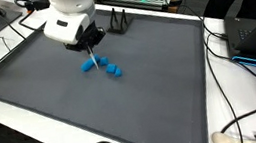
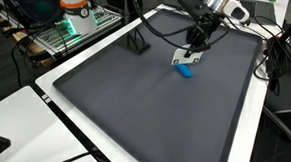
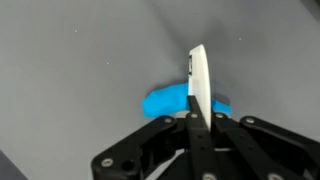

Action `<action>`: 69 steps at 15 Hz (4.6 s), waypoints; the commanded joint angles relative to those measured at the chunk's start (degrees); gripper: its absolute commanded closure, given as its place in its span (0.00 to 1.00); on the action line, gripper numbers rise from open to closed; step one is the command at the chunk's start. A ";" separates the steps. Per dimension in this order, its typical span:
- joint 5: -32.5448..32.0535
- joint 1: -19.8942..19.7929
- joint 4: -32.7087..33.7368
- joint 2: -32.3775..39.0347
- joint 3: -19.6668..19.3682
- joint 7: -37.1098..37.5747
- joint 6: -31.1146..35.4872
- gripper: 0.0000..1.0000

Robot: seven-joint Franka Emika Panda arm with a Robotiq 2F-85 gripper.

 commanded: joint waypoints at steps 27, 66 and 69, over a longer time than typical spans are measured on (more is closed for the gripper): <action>-3.08 -0.66 -4.26 2.45 -0.25 -2.16 7.09 0.99; 1.57 -5.81 -12.08 -7.76 -0.50 -1.65 0.22 0.99; 3.41 -6.00 -12.33 -10.61 -0.57 -0.81 -2.75 0.99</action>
